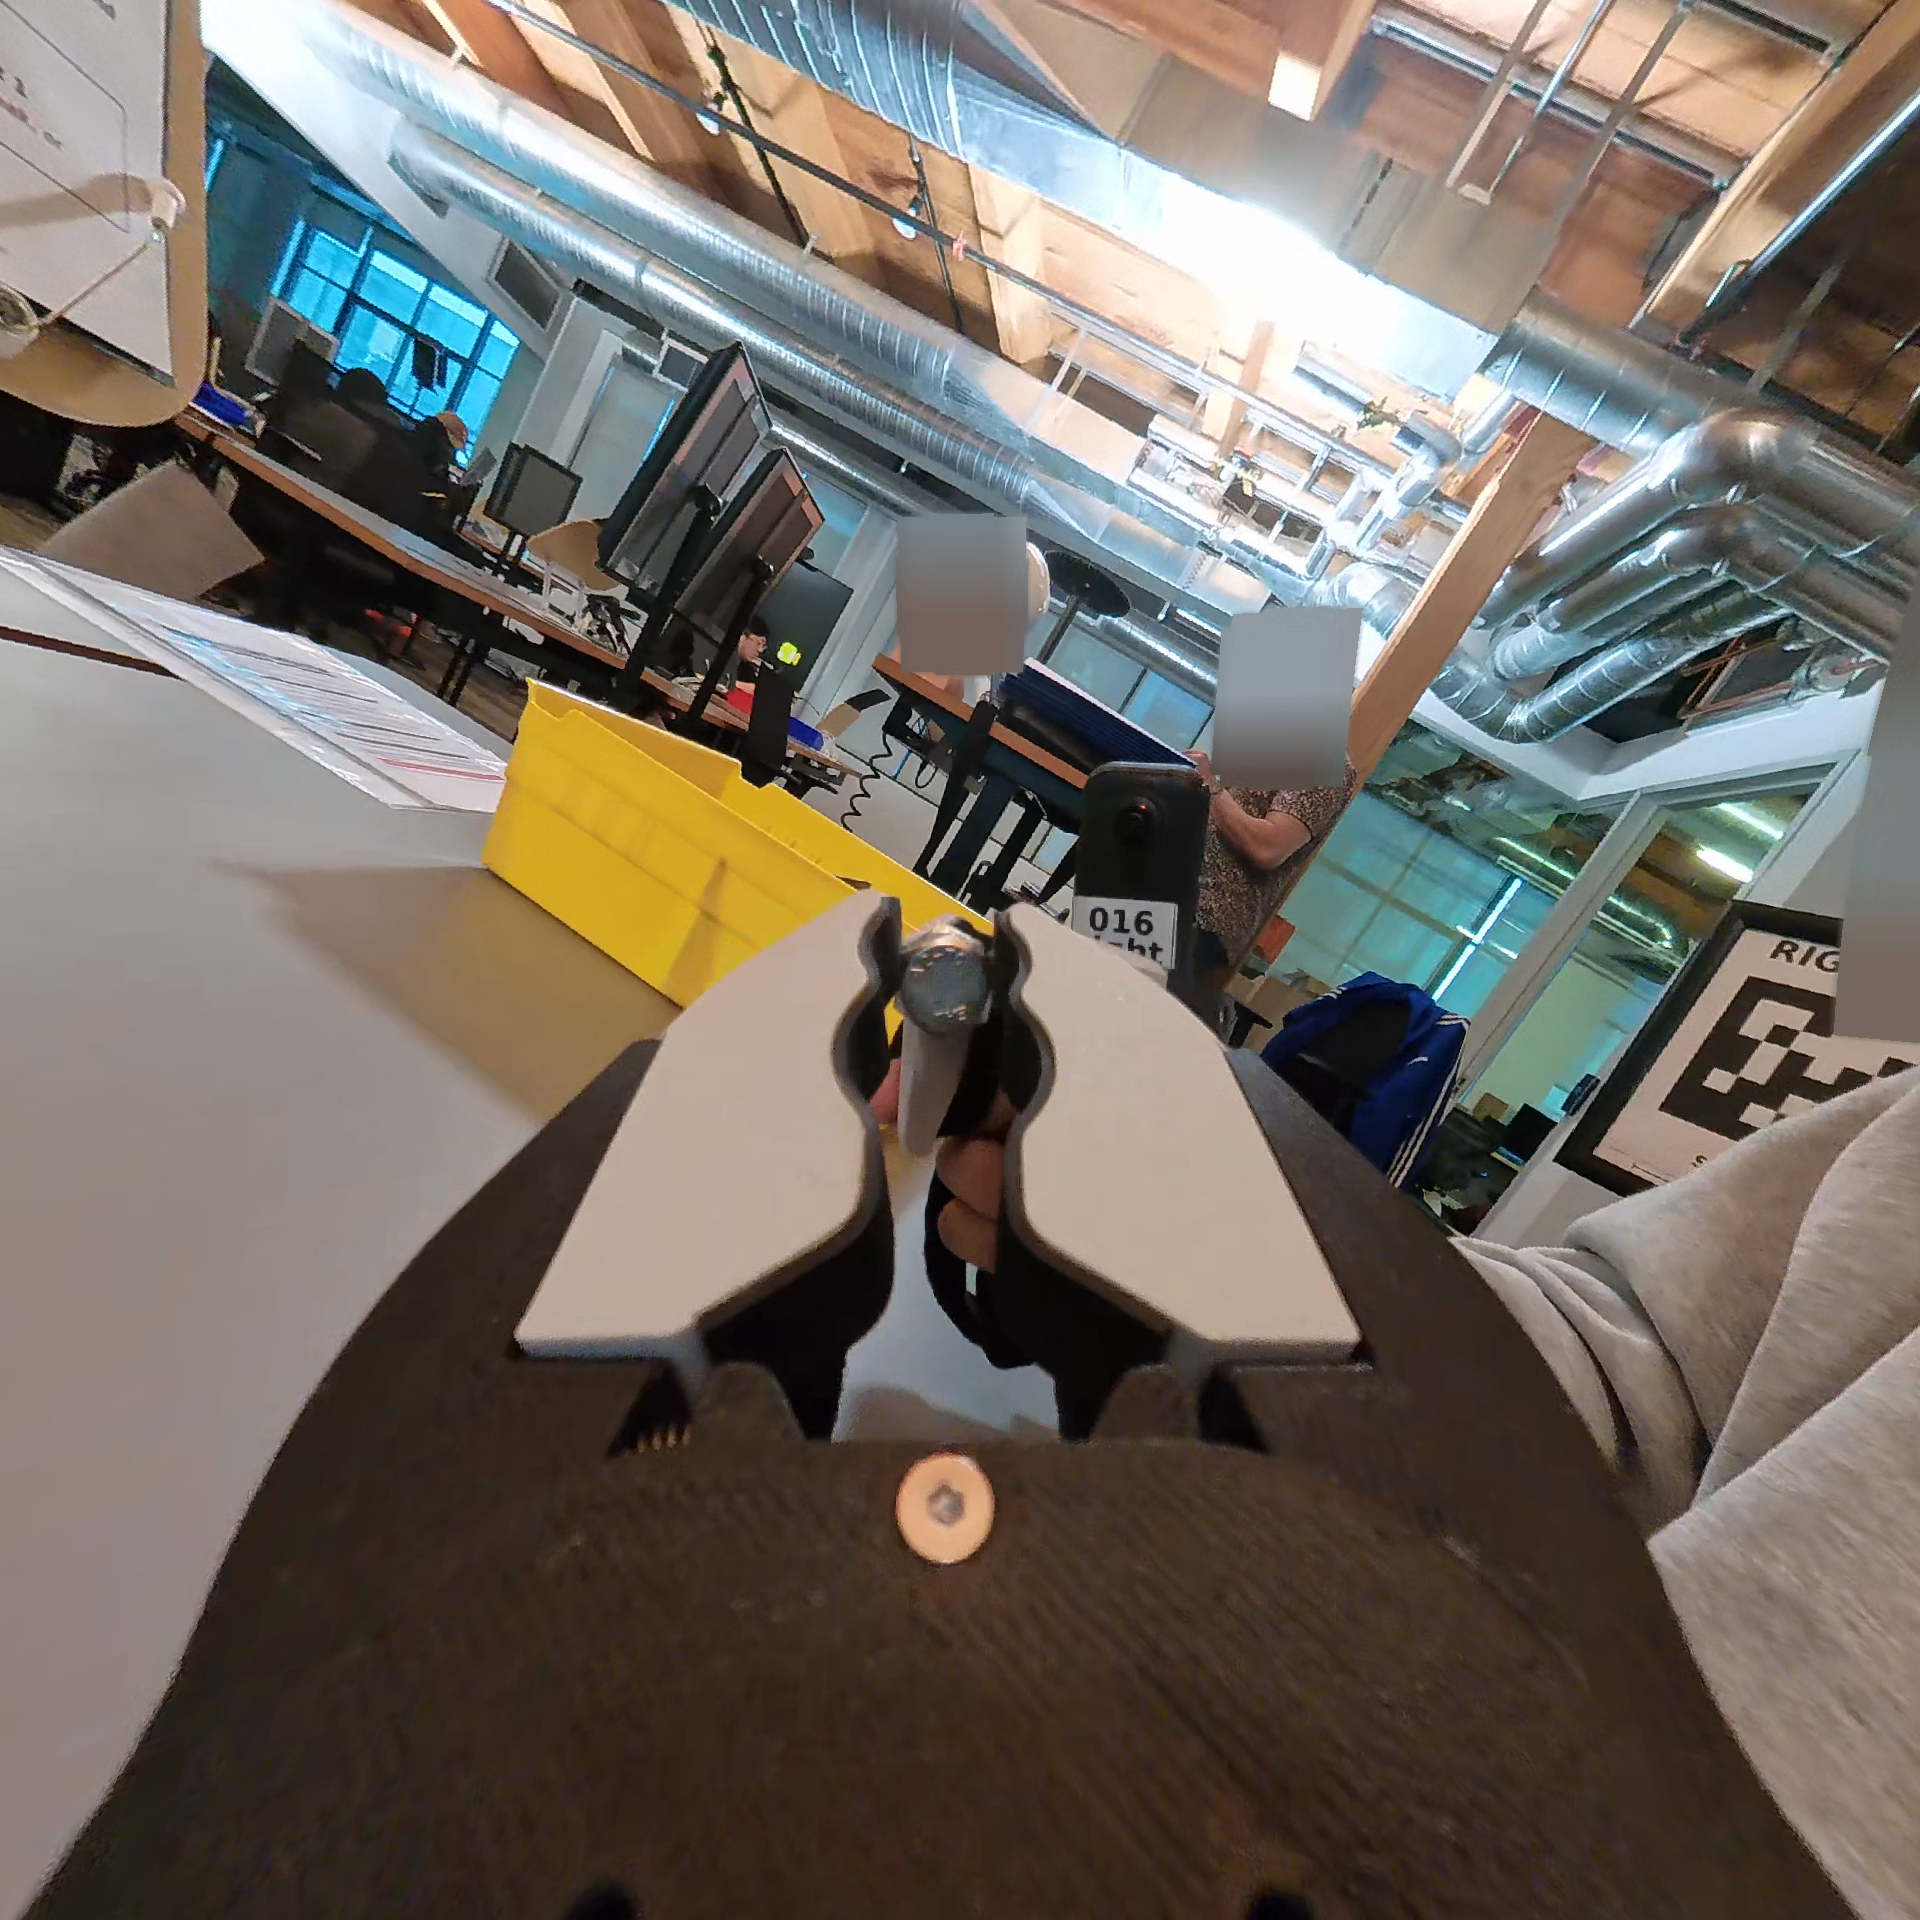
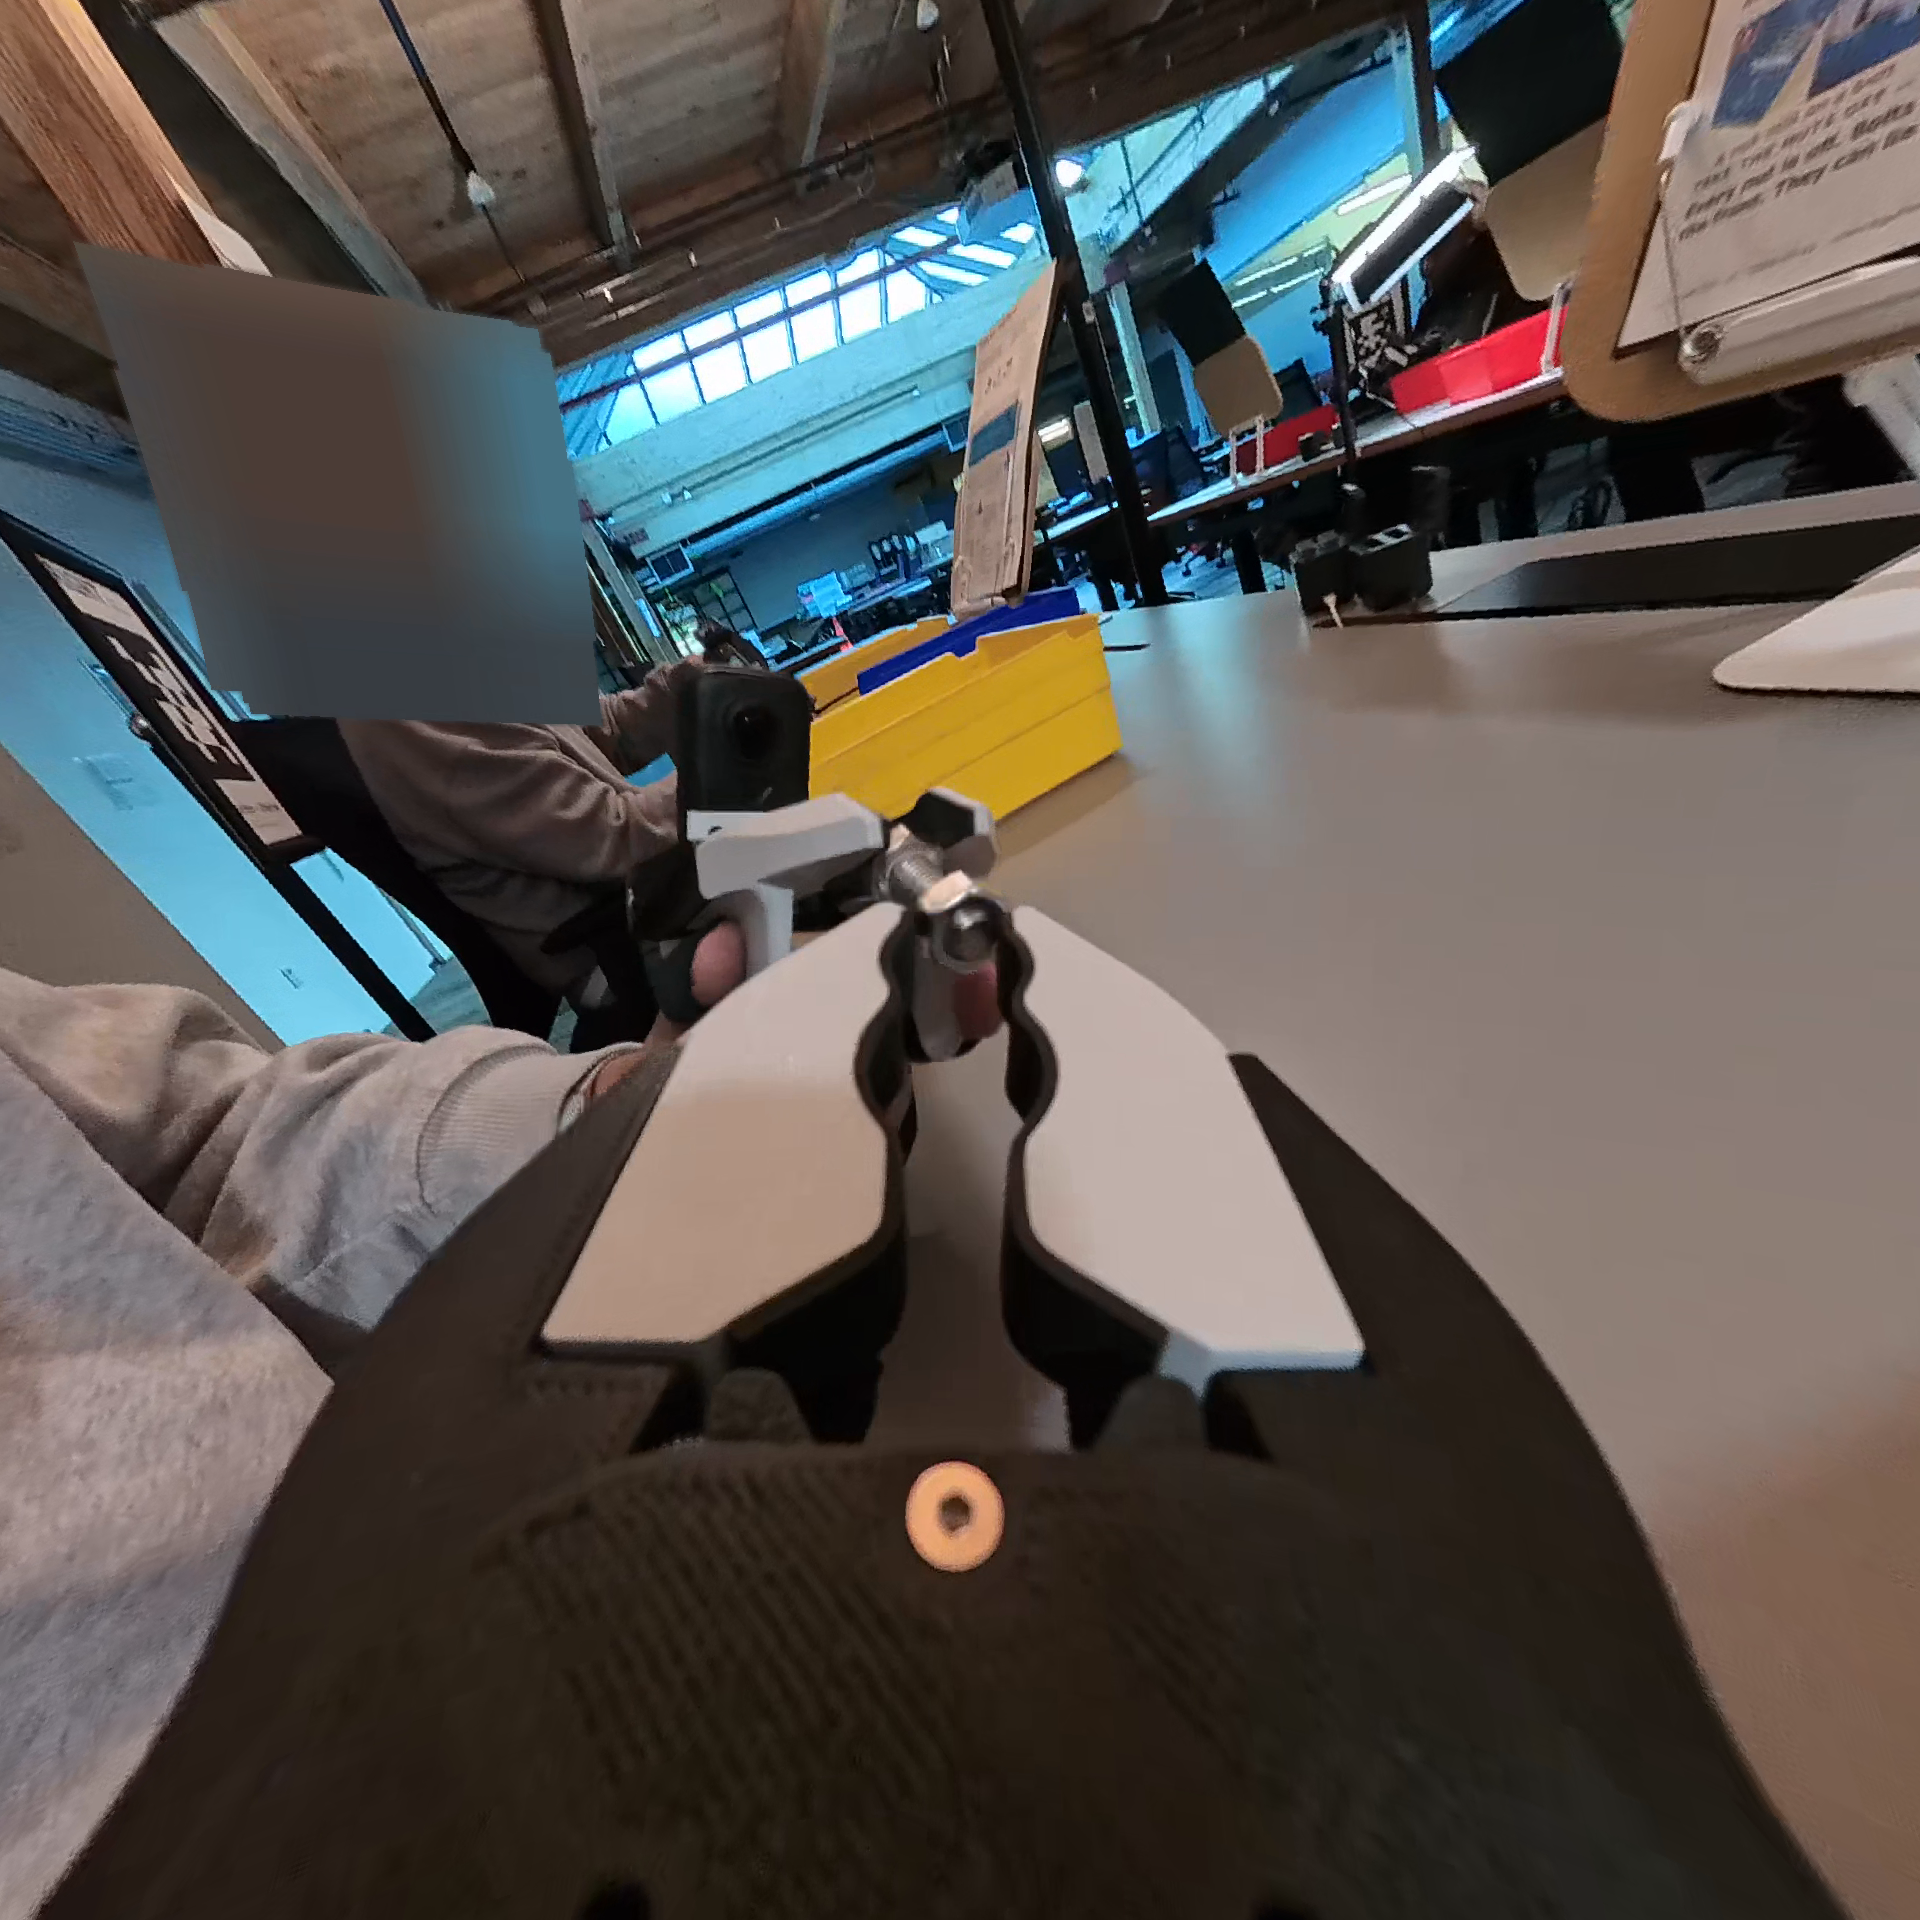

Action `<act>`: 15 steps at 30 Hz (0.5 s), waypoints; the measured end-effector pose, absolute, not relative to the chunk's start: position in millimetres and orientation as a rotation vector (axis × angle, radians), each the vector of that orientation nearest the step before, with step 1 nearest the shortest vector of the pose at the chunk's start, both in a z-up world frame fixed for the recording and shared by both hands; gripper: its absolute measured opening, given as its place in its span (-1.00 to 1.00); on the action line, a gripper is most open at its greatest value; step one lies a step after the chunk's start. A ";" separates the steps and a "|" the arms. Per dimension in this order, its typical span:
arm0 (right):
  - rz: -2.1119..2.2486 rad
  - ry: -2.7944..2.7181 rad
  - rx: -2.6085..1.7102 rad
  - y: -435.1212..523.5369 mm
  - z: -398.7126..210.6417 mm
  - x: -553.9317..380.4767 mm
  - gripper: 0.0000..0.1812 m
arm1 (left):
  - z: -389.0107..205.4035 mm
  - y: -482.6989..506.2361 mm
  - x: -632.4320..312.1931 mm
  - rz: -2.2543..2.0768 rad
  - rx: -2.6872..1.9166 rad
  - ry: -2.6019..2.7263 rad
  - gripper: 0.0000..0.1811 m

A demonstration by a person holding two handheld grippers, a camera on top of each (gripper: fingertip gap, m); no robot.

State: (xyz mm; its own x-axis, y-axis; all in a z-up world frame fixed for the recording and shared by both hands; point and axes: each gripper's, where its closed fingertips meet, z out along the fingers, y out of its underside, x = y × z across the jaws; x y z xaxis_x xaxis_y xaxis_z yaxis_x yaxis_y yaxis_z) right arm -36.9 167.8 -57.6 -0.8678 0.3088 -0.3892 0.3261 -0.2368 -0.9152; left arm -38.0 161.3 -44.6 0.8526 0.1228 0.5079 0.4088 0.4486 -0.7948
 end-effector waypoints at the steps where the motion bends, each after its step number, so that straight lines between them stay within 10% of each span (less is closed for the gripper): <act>1: -2.333 1.922 0.800 168.8 -56.0 -37.3 -0.85 | -45.4 161.3 -37.5 -0.192 -1.108 -0.549 -0.82; 15: -2.378 1.939 0.623 150.2 -42.9 -29.6 -1.00 | -69.8 172.1 -19.9 -0.151 -1.293 -0.547 -0.91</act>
State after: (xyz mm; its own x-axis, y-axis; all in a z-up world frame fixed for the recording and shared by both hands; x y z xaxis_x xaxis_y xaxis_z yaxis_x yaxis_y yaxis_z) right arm -29.6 150.2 -42.9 -0.9208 0.2384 -0.3086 0.2543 -0.2330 -0.9386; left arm -19.9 172.1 -69.8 0.8640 0.1929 0.4651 0.4043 0.2849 -0.8691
